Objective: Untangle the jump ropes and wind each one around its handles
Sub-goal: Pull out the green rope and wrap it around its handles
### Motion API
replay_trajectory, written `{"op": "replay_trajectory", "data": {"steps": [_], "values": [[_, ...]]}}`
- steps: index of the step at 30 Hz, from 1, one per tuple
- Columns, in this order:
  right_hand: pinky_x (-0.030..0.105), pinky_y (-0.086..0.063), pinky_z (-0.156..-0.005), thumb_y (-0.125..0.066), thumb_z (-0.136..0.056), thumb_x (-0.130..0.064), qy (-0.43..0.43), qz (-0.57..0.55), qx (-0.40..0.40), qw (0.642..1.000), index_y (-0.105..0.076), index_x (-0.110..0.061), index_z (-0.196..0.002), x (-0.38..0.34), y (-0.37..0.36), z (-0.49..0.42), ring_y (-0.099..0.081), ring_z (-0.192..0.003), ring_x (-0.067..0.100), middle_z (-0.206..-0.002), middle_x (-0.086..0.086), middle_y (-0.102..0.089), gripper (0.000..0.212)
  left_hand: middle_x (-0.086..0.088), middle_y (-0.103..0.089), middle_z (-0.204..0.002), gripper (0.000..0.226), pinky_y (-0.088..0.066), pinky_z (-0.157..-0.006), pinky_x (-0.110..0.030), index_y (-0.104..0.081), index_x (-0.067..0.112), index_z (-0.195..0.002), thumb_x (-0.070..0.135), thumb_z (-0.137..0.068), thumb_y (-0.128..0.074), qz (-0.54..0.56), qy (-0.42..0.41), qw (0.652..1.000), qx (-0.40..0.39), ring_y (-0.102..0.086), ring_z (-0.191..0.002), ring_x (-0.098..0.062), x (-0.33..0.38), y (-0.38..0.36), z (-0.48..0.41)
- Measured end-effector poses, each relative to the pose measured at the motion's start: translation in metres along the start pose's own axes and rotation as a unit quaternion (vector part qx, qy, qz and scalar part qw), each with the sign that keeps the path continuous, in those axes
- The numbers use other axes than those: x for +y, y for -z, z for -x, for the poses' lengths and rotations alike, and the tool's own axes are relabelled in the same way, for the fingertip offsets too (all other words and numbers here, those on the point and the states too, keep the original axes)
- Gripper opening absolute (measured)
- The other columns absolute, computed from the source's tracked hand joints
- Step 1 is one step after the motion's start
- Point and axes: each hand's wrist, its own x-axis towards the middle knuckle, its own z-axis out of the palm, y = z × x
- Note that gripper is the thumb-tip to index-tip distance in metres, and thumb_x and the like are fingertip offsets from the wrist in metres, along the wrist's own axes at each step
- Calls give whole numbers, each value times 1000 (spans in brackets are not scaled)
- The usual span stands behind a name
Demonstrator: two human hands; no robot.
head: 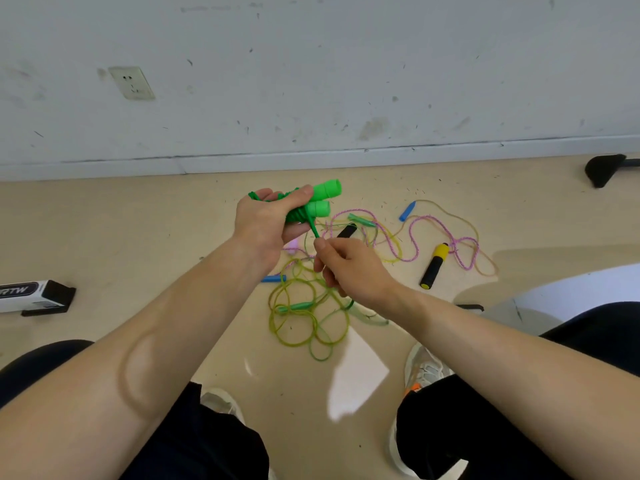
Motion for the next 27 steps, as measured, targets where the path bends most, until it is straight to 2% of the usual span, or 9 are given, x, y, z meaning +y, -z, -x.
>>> {"op": "replay_trajectory", "data": {"steps": [4, 8, 13, 15, 17, 21, 23, 25, 27], "values": [[27, -38, -53, -48, -98, -56, -25, 39, -59, 997, -55, -14, -62, 10, 26, -18, -41, -49, 11, -57, -2, -50, 56, -23, -55, -137, 69, -60, -61, -34, -46, -2, -122, 11, -69, -90, -47, 32, 996, -65, -74, -97, -29, 8, 8, 0], [22, -25, -47, -60, -95, -46, 12, 99, -44, 994, -44, -11, -62, 12, 48, -29, -30, -47, 7, -57, -3, -33, 51, -17, -56, -126, 63, -60, -62, -36, -47, 3, -119, 7, -71, -88, -101, 32, 988, -108, -73, -96, -32, 12, 10, 4], [17, -34, -54, -69, -92, -17, 43, 114, -55, 991, -71, -15, -82, 7, 69, -36, -44, -52, 1, -62, -9, -53, 11, -9, -54, -125, 66, -62, -66, -42, -50, 9, -125, 4, -70, -87, -211, 11, 963, -164, -74, -89, -25, 13, 8, 11], [15, -39, -58, -69, -91, -13, 54, 112, -53, 991, -71, -21, -82, 2, 73, -36, -53, -55, -4, -69, -12, -65, 12, -4, -55, -122, 66, -62, -65, -42, -52, 13, -121, 4, -67, -89, -250, -7, 952, -176, -71, -93, -20, 11, 6, 13], [26, -42, -61, -71, -89, -29, 59, 212, -27, 975, -69, -27, -80, -4, 74, -34, -56, -62, -3, -75, -14, -66, 10, 1, -55, -115, 68, -62, -61, -40, -52, 16, -120, 4, -65, -90, -304, -34, 935, -178, -68, -96, -18, 10, 5, 15], [30, -36, -58, -60, -77, -76, 5, 487, 71, 870, -56, -24, -71, -16, 77, -29, -55, -71, 18, -72, -8, -60, 52, 2, -54, -112, 73, -59, -54, -33, -50, 17, -121, 8, -64, -93, -378, -76, 906, -175, -64, -95, -18, 7, 6, 14], [29, -35, -57, -60, -79, -74, 7, 458, 70, 886, -54, -22, -68, -22, 77, -29, -54, -66, 16, -66, -8, -58, 53, 4, -53, -111, 73, -60, -55, -33, -49, 18, -121, 10, -63, -93, -387, -95, 902, -166, -64, -97, -20, 4, 7, 12], [27, -34, -52, -64, -90, -53, 5, 306, 39, 951, -59, -13, -68, -26, 74, -29, -49, -51, 6, -50, -11, -53, 47, 6, -53, -108, 75, -61, -58, -36, -48, 19, -120, 12, -62, -94, -401, -130, 894, -150, -64, -99, -21, 1, 7, 9], [22, -32, -46, -60, -98, -31, -25, 109, 16, 994, -61, -3, -68, -32, 71, -26, -43, -45, 9, -47, -13, -52, 42, 7, -53, -106, 77, -62, -67, -43, -48, 21, -119, 16, -60, -96, -411, -166, 887, -127, -63, -102, -22, -2, 8, 5]]}}
